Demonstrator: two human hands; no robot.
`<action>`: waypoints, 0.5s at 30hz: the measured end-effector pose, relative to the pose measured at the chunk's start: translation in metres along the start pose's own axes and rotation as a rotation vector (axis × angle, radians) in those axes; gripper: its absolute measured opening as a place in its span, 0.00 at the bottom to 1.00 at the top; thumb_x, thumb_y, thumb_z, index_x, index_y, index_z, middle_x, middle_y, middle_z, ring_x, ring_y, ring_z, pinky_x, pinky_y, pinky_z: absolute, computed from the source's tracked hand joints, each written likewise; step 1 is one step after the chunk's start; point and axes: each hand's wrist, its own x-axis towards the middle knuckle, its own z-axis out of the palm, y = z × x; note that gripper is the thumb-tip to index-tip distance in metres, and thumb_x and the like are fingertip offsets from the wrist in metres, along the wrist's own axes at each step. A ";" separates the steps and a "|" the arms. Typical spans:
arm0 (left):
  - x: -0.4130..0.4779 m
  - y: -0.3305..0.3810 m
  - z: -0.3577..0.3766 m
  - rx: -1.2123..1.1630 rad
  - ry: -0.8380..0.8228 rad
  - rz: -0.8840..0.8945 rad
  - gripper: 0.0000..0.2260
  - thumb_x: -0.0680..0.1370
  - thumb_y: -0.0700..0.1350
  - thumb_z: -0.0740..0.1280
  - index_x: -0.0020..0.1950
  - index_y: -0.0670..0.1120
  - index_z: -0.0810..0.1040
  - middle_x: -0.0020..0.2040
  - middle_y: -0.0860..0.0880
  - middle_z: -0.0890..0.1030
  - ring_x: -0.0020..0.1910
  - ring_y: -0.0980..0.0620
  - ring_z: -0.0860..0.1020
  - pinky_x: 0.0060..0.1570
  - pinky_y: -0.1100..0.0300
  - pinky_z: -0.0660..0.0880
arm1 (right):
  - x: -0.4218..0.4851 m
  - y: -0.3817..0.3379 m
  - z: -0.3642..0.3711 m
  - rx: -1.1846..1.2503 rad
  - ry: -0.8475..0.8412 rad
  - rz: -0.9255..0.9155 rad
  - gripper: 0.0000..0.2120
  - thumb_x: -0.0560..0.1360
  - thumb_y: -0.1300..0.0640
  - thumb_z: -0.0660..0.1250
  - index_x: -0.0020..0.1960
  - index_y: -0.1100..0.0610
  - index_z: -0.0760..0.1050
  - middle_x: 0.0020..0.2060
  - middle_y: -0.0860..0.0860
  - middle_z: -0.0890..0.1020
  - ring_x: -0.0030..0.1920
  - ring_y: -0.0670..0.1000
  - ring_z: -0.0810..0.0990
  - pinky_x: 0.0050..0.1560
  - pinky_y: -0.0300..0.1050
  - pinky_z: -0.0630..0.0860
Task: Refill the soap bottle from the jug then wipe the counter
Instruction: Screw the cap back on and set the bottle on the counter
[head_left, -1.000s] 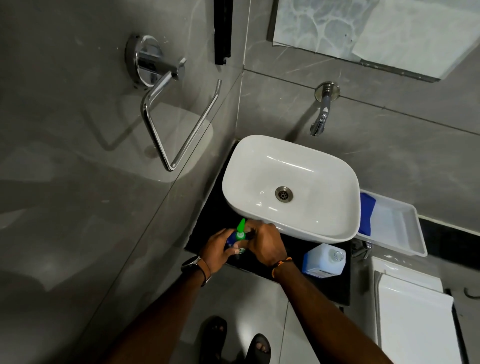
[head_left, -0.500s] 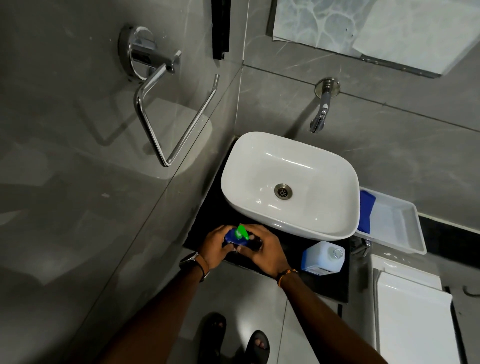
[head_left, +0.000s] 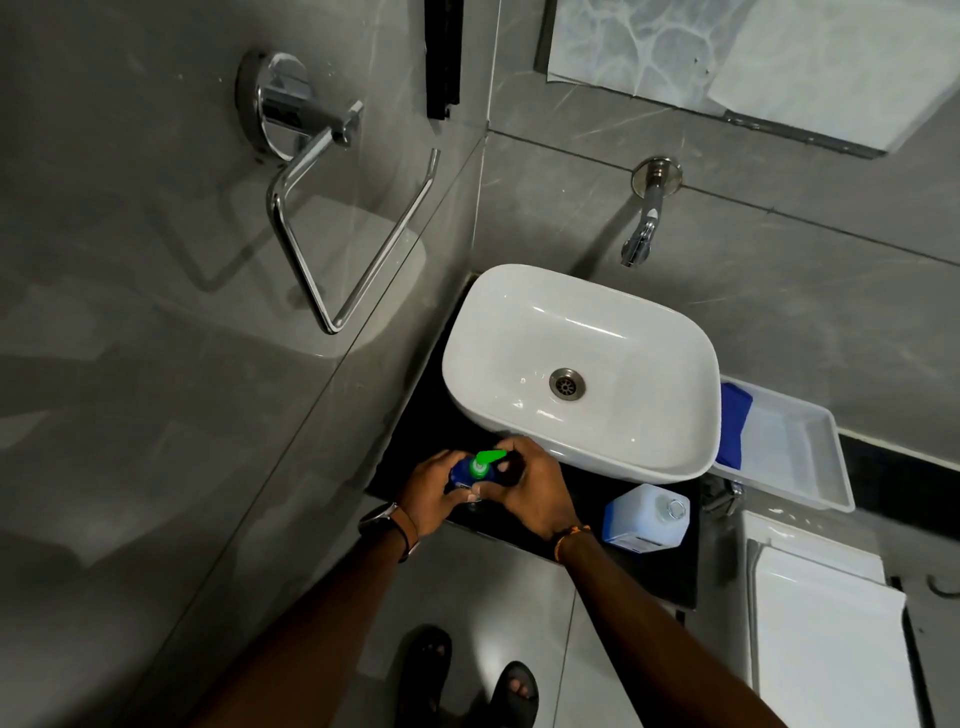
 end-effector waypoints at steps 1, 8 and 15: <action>0.000 0.001 0.000 -0.002 -0.001 -0.003 0.23 0.72 0.36 0.77 0.65 0.38 0.76 0.60 0.40 0.79 0.59 0.42 0.80 0.62 0.43 0.78 | 0.000 -0.001 0.000 0.011 -0.032 -0.021 0.24 0.66 0.57 0.82 0.59 0.47 0.80 0.54 0.42 0.83 0.53 0.41 0.82 0.56 0.36 0.79; 0.001 0.000 0.001 0.012 0.001 -0.009 0.23 0.72 0.36 0.76 0.65 0.38 0.75 0.61 0.40 0.79 0.59 0.42 0.80 0.61 0.43 0.78 | 0.002 0.000 0.005 0.067 -0.026 0.046 0.24 0.62 0.56 0.85 0.53 0.48 0.78 0.47 0.45 0.85 0.49 0.43 0.83 0.51 0.36 0.80; 0.002 0.001 -0.001 0.040 -0.006 -0.003 0.23 0.71 0.37 0.77 0.64 0.38 0.76 0.59 0.40 0.79 0.58 0.42 0.80 0.61 0.43 0.78 | 0.003 -0.001 0.005 0.074 -0.060 0.012 0.18 0.67 0.59 0.82 0.54 0.48 0.82 0.48 0.44 0.86 0.51 0.43 0.84 0.56 0.40 0.80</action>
